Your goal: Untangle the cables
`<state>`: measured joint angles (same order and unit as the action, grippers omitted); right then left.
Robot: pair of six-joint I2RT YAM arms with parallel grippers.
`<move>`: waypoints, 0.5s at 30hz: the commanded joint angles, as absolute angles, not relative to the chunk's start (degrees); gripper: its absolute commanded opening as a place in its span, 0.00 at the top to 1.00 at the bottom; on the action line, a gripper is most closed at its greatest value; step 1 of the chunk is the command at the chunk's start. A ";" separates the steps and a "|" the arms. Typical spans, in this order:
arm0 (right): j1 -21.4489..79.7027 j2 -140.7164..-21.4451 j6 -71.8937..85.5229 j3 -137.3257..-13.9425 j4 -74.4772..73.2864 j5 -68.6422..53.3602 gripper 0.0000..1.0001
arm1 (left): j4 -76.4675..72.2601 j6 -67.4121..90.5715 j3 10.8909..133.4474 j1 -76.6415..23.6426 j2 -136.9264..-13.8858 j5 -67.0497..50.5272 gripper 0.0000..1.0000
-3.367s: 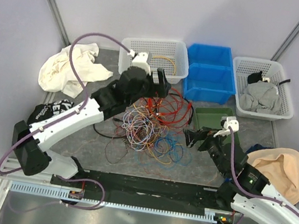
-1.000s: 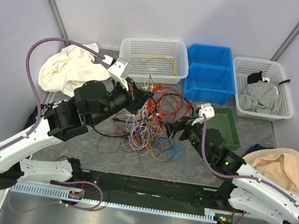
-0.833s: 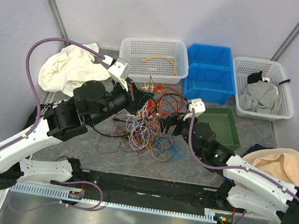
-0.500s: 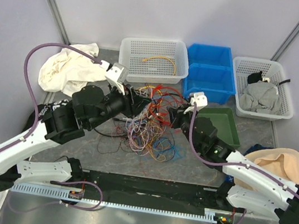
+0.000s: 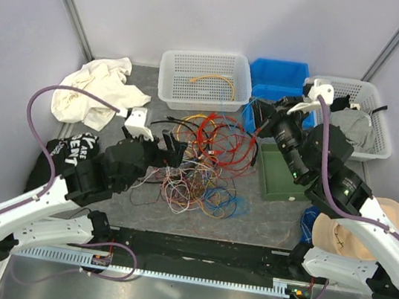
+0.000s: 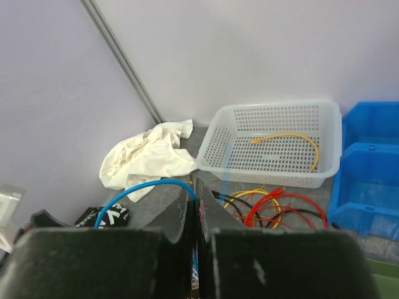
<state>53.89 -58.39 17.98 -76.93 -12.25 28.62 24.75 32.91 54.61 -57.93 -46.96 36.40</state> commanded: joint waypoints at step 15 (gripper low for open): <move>54.05 -65.66 18.46 -92.64 -27.07 25.58 1.00 | -42.35 11.78 24.53 -58.01 -41.65 -1.13 0.01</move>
